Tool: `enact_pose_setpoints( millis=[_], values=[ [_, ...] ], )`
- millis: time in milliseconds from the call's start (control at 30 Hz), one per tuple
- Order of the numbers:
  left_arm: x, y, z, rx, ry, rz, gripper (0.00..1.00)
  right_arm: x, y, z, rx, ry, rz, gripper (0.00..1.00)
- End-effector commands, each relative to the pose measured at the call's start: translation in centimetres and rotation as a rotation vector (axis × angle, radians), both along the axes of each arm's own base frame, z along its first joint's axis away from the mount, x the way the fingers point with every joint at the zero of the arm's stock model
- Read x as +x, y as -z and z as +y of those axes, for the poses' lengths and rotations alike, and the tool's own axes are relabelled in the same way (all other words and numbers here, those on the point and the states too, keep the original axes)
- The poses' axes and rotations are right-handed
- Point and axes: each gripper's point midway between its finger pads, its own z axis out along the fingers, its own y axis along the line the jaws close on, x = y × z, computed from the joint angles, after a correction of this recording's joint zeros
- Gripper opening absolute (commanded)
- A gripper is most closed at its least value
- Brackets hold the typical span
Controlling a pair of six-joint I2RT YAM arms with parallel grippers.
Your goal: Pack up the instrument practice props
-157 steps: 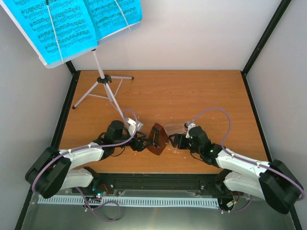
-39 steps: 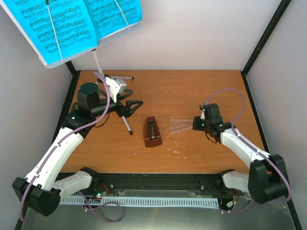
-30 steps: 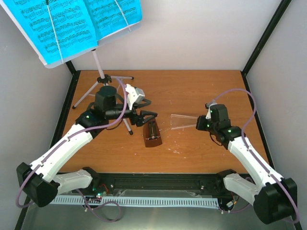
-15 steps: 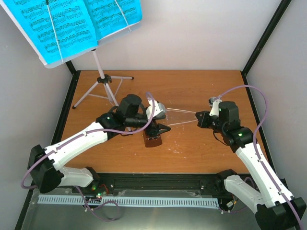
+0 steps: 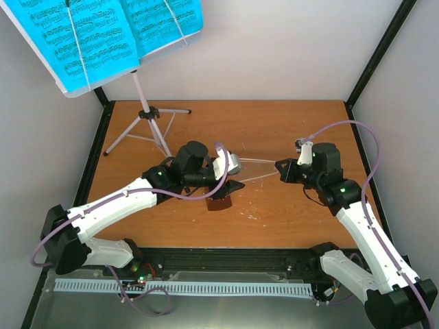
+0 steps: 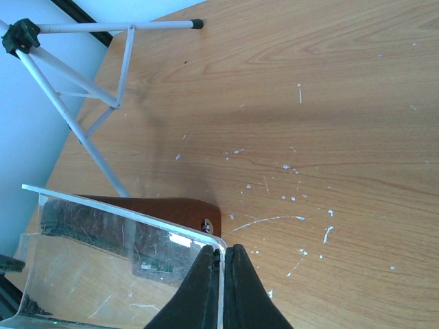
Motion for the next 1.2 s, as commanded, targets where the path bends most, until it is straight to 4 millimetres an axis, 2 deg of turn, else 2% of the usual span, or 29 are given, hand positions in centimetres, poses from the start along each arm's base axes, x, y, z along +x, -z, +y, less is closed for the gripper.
enact_pose_setpoints(
  millis=[0,167,367,633,800,967,1033,1067,1133,1167],
  values=[
    [-0.8,-1.4,-0.2,-0.032,0.024,-0.073,0.5,0.2,-1.4,0.2,0.033,0.0,-0.016,0.03],
    [-1.3,-1.0,-0.6,-0.014,0.021,-0.112,0.45,0.3,-1.6,0.4,0.041,-0.007,-0.015,0.03],
    [-0.7,-0.5,-0.5,0.028,-0.039,-0.164,0.43,0.2,-1.6,0.6,0.05,-0.014,-0.012,0.03],
    [-1.1,-0.4,-0.8,0.045,-0.046,-0.206,0.33,0.1,-1.3,0.5,0.047,-0.013,-0.009,0.03],
    [-1.2,0.0,-0.9,0.064,-0.056,-0.219,0.22,0.1,-1.3,0.5,0.048,-0.015,-0.009,0.03],
    [-1.2,-0.3,-1.0,0.05,-0.066,-0.211,0.01,0.1,-1.2,0.2,0.03,-0.001,-0.001,0.03],
    [-1.3,-0.8,-1.2,0.023,-0.069,-0.197,0.0,0.1,-1.6,-0.1,0.017,0.014,-0.011,0.04],
    [-1.3,-1.1,-1.2,0.009,-0.071,-0.189,0.0,0.1,-2.0,-0.3,0.014,0.022,-0.024,0.13],
    [-1.6,-2.1,-1.5,-0.045,-0.073,-0.173,0.0,0.0,-3.3,-0.6,0.015,0.035,-0.061,0.41],
    [-1.6,-2.9,-1.5,-0.084,-0.083,-0.164,0.0,0.0,-3.9,-1.1,0.005,0.056,-0.082,0.5]
  ],
)
